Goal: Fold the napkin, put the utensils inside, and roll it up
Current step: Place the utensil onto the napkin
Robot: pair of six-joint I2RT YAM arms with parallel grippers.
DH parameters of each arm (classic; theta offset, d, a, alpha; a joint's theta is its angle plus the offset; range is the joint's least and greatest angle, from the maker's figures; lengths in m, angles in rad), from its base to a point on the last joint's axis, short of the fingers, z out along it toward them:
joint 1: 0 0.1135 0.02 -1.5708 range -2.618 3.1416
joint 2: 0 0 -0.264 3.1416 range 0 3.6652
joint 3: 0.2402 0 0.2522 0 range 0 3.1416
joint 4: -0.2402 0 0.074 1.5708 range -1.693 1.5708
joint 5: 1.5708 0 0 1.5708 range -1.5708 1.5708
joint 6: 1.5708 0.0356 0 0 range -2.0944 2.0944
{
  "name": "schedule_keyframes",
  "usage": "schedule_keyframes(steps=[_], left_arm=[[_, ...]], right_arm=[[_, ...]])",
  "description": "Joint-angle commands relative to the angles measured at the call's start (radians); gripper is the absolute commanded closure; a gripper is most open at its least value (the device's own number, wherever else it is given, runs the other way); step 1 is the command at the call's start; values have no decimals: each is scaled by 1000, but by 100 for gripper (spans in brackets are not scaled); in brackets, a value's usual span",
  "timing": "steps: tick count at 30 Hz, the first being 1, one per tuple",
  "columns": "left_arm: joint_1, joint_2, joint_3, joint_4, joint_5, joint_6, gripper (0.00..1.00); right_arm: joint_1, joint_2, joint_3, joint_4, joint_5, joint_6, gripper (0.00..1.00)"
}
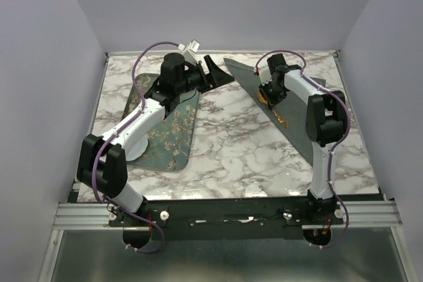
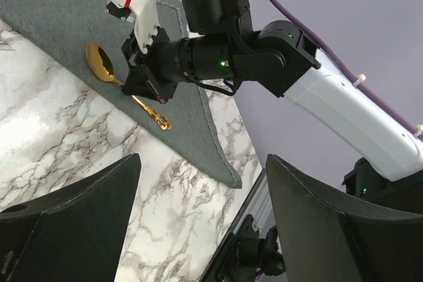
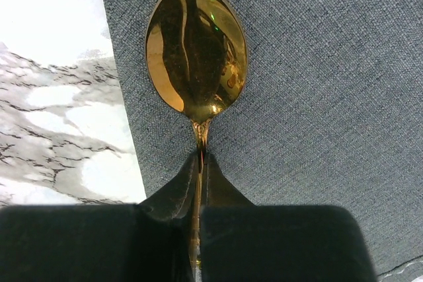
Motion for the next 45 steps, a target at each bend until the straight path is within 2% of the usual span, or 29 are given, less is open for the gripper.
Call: schedule_keyframes(steps=[1,13,16,20,21,22,24,25,28,30,32,35,39,45], left_arm=[[6,2,-16,23,32,-8,15],[5,10,-22,11,9,23,13],[5,18,-16,-15,-26,76,12],[-30,30,22,-96,-164,202,12],[-49,33,31,-117,-266,239,12],[-67,36,42,-159,-340,287,12],[-106,76,79,-188,-507,300,13],[-110,99,97,-208,-544,293,14],[-126,215,203,-265,-652,253,17],[-136,313,307,-303,-710,248,19],[-142,407,406,-351,-799,240,19],[-146,522,515,-363,-870,199,21],[-144,657,655,-346,-890,168,29],[-110,847,772,-218,-829,-9,34]], right_arm=[[-4,23,30,-27,-22,4,88],[-4,29,73,-50,-2,31,74],[-4,-3,95,-52,6,57,66],[-4,-78,131,-81,4,146,64],[-4,-127,125,-80,24,178,61],[-4,-153,108,-72,97,218,60],[-6,-241,33,-55,150,370,57],[-7,-279,-13,-41,165,417,56],[-18,-451,-247,90,107,571,49],[-23,-519,-394,173,29,639,49],[-23,-612,-470,219,-34,697,49],[-21,-732,-587,267,-45,737,49],[-24,-820,-644,275,-53,719,48],[-27,-897,-690,286,-48,691,48]])
